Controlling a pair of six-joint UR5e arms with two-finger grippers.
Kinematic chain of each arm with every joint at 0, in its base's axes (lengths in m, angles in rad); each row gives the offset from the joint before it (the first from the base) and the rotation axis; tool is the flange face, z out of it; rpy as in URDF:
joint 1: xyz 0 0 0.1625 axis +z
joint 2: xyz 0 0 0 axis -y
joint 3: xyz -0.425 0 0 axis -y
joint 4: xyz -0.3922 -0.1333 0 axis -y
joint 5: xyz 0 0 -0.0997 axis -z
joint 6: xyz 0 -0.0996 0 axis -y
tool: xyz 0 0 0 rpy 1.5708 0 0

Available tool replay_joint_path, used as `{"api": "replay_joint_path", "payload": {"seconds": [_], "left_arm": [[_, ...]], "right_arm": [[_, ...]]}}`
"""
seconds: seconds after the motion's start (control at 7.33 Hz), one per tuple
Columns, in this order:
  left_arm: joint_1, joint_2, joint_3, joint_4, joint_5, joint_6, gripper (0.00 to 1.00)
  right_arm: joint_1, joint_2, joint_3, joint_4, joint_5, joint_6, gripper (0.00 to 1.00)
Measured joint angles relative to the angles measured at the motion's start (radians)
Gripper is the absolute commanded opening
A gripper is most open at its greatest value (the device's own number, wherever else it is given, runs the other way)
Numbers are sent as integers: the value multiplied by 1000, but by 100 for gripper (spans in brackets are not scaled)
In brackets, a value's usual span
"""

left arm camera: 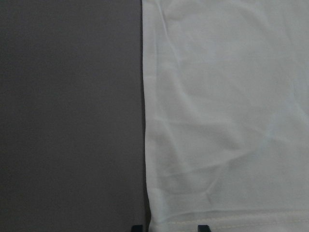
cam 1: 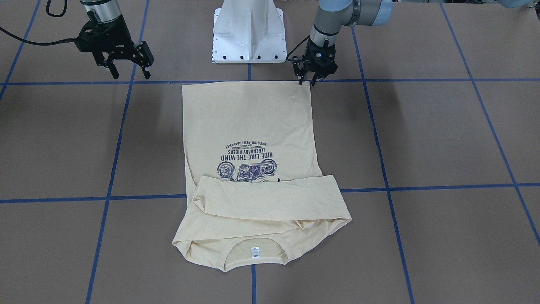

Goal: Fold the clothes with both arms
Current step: 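Lower both grippers onto the hem corners nearest the robot and grasp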

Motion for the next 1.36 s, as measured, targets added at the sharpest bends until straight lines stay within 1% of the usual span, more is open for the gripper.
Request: {"api": "replay_joint_path", "payload": {"seconds": [0.14, 0.27, 0.41, 0.82, 0.95, 1.09, 1.23, 1.36], "left_arm": [[0, 0, 3, 0, 0, 0, 37], [0, 0, 4, 0, 0, 0, 22], [0, 0, 4, 0, 0, -1, 0], [-4, 0, -3, 0, 2, -7, 0], [-7, 0, -13, 0, 2, -7, 0], [-10, 0, -21, 0, 1, -7, 0], [-11, 0, -26, 0, 1, -7, 0], [-12, -1, -29, 0, 0, -8, 0]], "right_arm": [[-2, 0, 0, 0, 0, 0, 100], [-3, 0, 0, 0, 0, 0, 100], [-4, 0, -2, 0, 0, 0, 100], [-10, 1, -6, -1, -9, 0, 100], [-20, 14, -16, -1, -25, 0, 100], [-31, 50, -48, -3, -48, 3, 97], [-49, 98, -87, -16, -76, 19, 90], [-77, 150, -113, -59, -103, 52, 78]]}}
